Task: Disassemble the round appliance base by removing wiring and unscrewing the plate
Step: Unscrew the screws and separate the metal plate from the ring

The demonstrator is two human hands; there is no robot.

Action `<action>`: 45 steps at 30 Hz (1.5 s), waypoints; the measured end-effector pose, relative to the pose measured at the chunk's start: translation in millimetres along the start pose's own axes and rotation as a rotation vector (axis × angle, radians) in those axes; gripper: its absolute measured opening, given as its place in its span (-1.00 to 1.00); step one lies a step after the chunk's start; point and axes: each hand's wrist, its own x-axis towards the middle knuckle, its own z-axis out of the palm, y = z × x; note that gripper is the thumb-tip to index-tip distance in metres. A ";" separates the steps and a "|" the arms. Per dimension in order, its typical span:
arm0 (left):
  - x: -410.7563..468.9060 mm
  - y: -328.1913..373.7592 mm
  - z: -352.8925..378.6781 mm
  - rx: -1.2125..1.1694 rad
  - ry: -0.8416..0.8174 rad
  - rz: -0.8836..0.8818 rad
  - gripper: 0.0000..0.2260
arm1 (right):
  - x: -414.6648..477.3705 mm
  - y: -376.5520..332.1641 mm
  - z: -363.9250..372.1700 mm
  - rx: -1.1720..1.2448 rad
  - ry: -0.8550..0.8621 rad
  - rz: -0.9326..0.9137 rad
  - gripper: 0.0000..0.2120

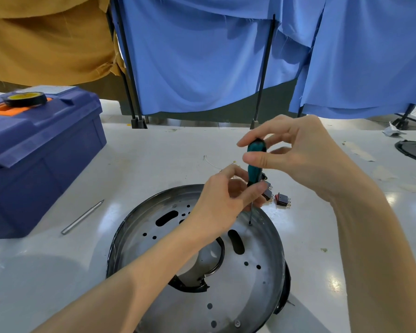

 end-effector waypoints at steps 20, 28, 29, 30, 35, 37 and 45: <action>-0.7 0.9 -1.2 -0.012 0.033 -0.019 -0.74 | 0.4 2.7 1.4 0.043 -0.087 -0.021 -0.76; -0.3 -0.3 -0.3 0.035 0.000 -0.018 -0.79 | -0.5 6.0 -5.4 0.147 -0.097 -0.048 -0.85; -0.5 0.1 0.0 0.035 0.009 -0.020 -0.71 | -0.4 5.7 -4.6 0.092 -0.088 -0.042 -0.87; -0.6 0.1 -0.2 0.041 0.007 -0.016 -0.67 | 0.0 4.8 -3.1 0.053 -0.060 -0.039 -0.87; -0.2 0.7 -4.4 -0.025 -0.044 -0.008 -0.86 | -2.1 4.4 -9.5 0.259 -0.084 -0.031 -0.74; 0.6 0.2 -5.4 -0.068 -0.035 -0.023 -0.92 | -2.3 4.1 -8.8 0.232 -0.109 -0.021 -0.84; -1.7 2.5 -3.5 -0.119 -0.092 -0.026 -0.90 | 0.1 2.7 -4.1 0.197 -0.129 -0.031 -0.71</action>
